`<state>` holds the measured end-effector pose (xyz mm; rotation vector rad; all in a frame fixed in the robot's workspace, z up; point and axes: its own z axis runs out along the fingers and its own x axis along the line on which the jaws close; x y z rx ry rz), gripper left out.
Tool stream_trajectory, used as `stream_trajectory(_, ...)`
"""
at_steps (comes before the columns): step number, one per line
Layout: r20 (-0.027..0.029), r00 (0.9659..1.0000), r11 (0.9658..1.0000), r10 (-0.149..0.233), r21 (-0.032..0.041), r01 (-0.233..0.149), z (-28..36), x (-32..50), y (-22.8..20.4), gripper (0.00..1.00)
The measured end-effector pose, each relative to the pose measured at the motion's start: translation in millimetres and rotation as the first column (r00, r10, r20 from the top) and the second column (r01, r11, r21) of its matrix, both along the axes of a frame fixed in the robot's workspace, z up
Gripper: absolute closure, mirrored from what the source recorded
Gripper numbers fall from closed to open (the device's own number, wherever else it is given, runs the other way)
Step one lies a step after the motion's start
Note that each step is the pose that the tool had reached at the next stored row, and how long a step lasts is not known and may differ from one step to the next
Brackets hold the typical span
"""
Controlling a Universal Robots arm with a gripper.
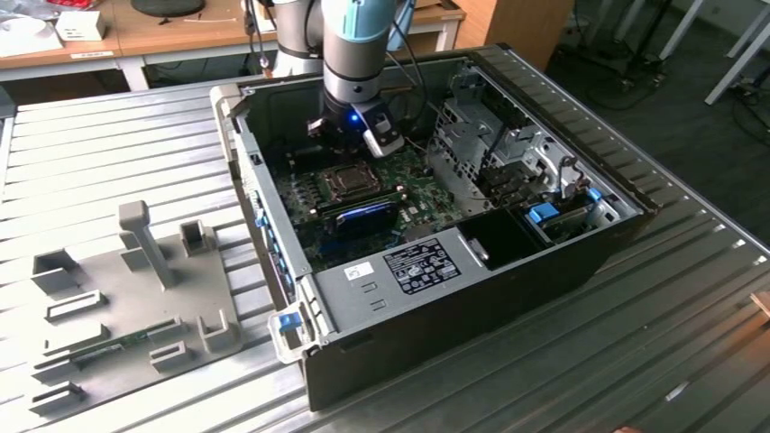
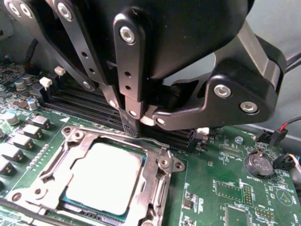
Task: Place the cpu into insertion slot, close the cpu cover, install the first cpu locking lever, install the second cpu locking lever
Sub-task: 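Install the first cpu locking lever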
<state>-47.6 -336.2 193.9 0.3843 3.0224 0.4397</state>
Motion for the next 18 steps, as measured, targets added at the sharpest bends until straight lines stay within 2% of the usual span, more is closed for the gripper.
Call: stream_trajectory(18, -0.0001, 1.0, 1.0, 0.0, -0.0005, 0.0, -3.1, 0.1, 0.0, 0.9)
